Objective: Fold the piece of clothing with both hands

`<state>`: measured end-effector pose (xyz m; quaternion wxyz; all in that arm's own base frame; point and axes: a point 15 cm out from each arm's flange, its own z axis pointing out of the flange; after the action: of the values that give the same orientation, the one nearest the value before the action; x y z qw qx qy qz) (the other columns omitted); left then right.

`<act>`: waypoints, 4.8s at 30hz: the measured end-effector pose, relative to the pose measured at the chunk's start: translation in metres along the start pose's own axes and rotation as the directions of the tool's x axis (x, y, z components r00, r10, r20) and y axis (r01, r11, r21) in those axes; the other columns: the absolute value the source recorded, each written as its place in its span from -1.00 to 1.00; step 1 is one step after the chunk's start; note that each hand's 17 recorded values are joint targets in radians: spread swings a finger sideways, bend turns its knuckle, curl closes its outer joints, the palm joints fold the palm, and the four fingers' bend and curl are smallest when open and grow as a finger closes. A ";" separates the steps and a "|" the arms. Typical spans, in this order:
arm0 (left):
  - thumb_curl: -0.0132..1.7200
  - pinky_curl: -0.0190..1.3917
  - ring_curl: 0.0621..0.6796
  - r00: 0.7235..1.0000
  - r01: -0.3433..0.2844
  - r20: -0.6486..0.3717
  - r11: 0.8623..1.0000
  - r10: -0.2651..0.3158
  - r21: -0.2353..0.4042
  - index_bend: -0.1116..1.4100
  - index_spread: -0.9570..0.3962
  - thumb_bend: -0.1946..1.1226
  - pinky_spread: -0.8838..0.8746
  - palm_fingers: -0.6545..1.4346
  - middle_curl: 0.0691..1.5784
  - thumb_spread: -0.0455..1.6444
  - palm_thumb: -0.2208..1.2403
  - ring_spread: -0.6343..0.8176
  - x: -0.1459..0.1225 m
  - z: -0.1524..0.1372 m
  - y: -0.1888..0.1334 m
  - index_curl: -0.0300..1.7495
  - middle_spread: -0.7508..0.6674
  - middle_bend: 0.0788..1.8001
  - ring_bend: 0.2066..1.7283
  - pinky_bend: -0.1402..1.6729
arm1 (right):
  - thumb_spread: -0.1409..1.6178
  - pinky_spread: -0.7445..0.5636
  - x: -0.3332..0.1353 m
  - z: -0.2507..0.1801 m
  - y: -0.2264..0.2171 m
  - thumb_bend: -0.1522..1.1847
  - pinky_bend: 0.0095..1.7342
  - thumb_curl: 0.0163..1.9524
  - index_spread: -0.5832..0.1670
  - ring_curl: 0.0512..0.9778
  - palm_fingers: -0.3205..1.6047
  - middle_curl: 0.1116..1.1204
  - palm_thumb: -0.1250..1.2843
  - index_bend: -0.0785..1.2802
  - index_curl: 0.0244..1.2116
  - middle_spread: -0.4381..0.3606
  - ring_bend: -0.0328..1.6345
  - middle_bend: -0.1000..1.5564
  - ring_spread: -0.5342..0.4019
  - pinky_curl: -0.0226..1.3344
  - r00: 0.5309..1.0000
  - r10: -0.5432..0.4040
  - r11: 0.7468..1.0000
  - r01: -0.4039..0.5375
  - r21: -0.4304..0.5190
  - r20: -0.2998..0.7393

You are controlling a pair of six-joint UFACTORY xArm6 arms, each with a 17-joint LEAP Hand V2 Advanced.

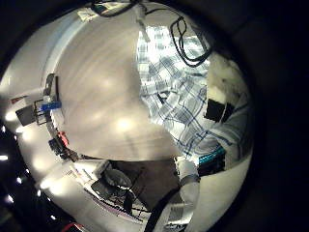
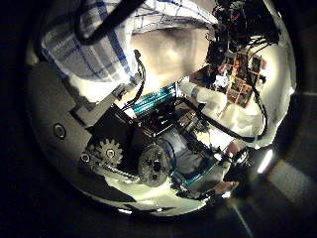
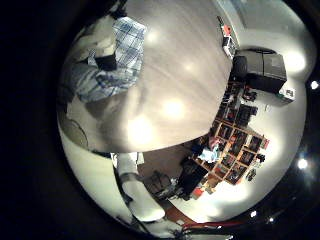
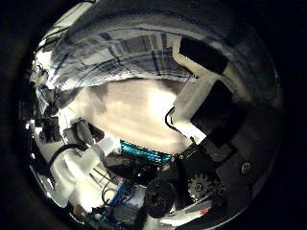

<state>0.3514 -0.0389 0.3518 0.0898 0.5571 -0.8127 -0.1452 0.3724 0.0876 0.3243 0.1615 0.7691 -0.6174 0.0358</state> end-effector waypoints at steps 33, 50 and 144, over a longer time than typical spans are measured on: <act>-0.43 0.09 0.20 0.999 0.048 -0.018 0.993 -0.046 0.106 -0.64 -0.29 -0.74 -0.45 -0.32 0.11 0.34 0.23 -0.47 -0.032 0.054 -0.218 0.37 -0.39 -0.73 0.10 -0.01 | 0.73 -0.34 0.049 0.106 -0.146 -0.82 0.43 -0.66 -0.47 0.19 -0.74 0.21 -0.24 -0.48 0.13 -0.35 0.44 -0.04 -0.34 -0.07 0.989 0.150 0.971 -0.148 -0.189 0.000; -0.50 -0.09 -0.17 0.994 0.091 0.027 0.939 -0.105 0.331 -0.62 0.32 -0.74 0.13 -0.31 -0.32 0.40 0.17 0.05 -0.067 -0.067 -0.122 -0.09 0.33 -0.87 -0.20 -0.34 | 0.79 0.39 0.149 -0.009 -0.119 -0.77 -0.11 -0.75 -0.49 -0.24 -0.49 -0.17 -0.27 -0.47 -0.19 -0.28 0.02 -0.24 -0.13 -0.43 0.951 0.280 0.934 -0.301 0.194 0.131; -0.58 -0.38 -0.47 0.982 0.047 -0.186 0.993 -0.026 0.109 -0.60 0.35 -0.73 0.26 -0.12 -0.64 0.51 0.06 0.11 -0.016 0.141 -0.074 -0.44 0.24 -0.88 -0.44 -0.56 | 0.44 -0.30 0.089 -0.013 -0.059 -0.79 0.48 -0.26 -0.22 0.41 0.44 0.59 0.59 0.59 0.59 -0.36 0.66 0.57 -0.35 0.01 0.997 -0.065 0.956 0.074 0.285 -0.043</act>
<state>0.3791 -0.0304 0.1946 0.1302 0.5872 -0.7975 -0.0482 0.4518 0.0188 0.3475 0.0598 0.8048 -0.5756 0.1316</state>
